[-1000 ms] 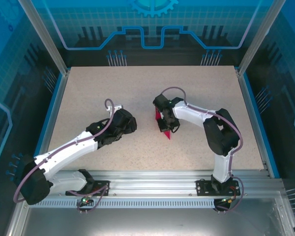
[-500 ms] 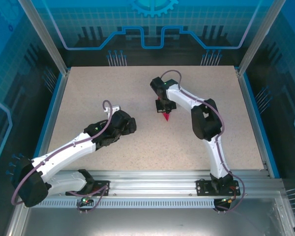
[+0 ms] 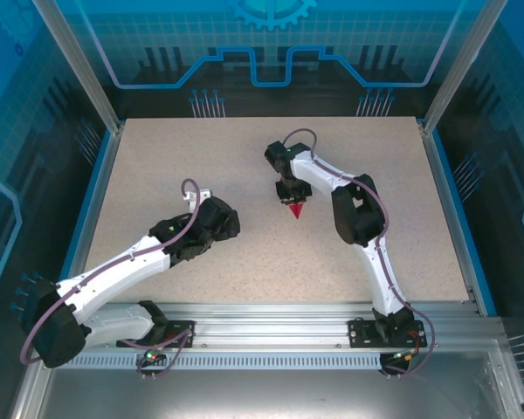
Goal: Fold a paper plane with a square sheet of paper (fold left side to right side)
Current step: Place the paper plane at the center of the table, then reset both arms
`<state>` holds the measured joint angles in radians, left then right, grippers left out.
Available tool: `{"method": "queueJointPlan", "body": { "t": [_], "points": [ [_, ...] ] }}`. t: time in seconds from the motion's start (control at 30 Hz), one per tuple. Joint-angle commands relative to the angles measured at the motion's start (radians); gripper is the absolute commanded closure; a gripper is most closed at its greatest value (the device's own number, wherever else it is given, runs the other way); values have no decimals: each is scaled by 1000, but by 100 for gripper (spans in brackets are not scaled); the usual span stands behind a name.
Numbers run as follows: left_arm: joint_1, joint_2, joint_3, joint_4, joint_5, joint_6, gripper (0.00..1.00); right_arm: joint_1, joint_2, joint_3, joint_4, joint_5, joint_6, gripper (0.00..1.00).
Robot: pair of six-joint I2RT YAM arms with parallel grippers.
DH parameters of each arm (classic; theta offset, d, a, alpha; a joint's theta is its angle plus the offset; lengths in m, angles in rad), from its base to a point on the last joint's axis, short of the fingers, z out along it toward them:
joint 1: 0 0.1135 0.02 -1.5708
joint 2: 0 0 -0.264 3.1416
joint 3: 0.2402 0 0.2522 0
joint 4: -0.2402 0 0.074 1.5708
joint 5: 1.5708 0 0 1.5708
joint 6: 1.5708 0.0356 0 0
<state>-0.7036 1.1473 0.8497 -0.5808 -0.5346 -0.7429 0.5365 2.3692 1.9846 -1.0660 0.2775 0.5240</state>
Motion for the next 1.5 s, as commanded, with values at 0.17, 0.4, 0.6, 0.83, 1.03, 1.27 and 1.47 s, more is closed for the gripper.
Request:
{"method": "queueJointPlan", "body": {
  "t": [0.17,0.4,0.6,0.83,1.03,1.27,1.47],
  "points": [
    [6,-4,-4,-39,-32,-13,2,10,-4,17,-44,21,-2,78],
    [5,-3,0,-44,-31,-9,2,23,-59,12,-63,43,-5,72],
    [5,-7,2,-51,-32,-12,2,38,-110,11,-84,60,-9,68],
    [29,-14,9,-50,-29,-17,1,55,-244,-31,-108,68,-25,59],
    [196,-73,-27,0,92,1,2,60,-525,-179,-60,119,-81,45],
    [406,-223,-100,52,13,55,2,2,-957,-565,206,148,-208,22],
    [459,-299,-201,189,-230,153,2,-244,-1285,-1003,533,57,-225,0]
  ]
}}
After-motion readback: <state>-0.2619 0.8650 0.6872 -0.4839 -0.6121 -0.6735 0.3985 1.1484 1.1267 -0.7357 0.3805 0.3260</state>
